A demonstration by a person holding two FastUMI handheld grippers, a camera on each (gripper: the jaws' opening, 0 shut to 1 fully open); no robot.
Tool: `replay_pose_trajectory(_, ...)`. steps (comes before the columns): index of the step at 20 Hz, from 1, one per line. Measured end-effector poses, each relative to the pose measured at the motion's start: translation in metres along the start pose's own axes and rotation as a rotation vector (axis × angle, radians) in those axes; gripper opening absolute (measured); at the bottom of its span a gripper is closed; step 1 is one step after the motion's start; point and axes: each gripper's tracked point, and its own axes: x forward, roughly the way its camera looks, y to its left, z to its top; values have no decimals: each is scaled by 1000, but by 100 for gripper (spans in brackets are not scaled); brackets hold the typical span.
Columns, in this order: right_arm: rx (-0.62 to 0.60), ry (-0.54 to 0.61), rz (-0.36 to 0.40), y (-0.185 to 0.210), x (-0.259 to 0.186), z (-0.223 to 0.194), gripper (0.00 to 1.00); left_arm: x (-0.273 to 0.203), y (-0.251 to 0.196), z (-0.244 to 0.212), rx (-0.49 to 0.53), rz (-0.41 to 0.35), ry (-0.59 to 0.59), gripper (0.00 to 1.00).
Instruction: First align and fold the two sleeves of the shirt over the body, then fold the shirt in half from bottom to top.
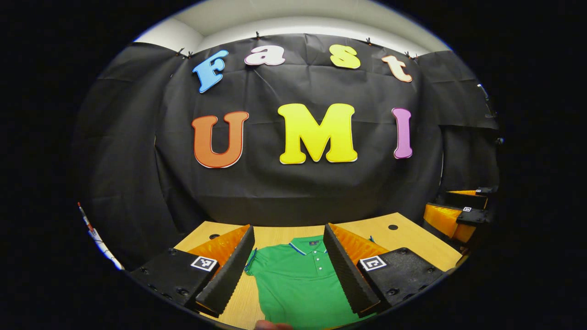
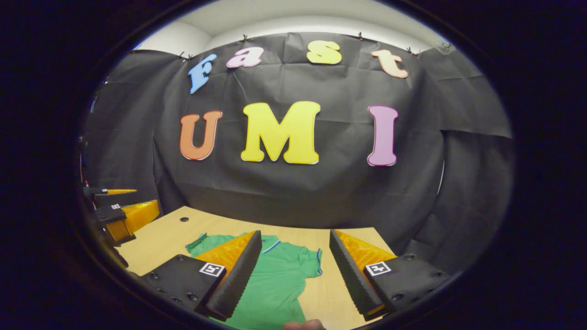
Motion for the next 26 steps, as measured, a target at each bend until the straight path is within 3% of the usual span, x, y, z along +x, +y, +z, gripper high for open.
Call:
replay_pose_trajectory(1, 3, 28, 2, -6, 7, -6, 95, 2, 0, -8, 7, -6, 20, 100)
replay_pose_trajectory(5, -12, 170, 52, -21, 36, -41, 95, 9, -3, -32, 19, -26, 101, 97)
replay_pose_trajectory(10, -2, 325, 90, -37, 75, -78, 95, 17, -7, -37, -7, -31, 110, 97)
replay_pose_trajectory(18, 14, 534, 65, -65, 167, -151, 95, 24, -8, -48, -19, -6, 151, 97)
replay_pose_trajectory(26, 88, 671, -1, -85, 251, -220, 95, 23, -4, -66, -50, 29, 226, 97)
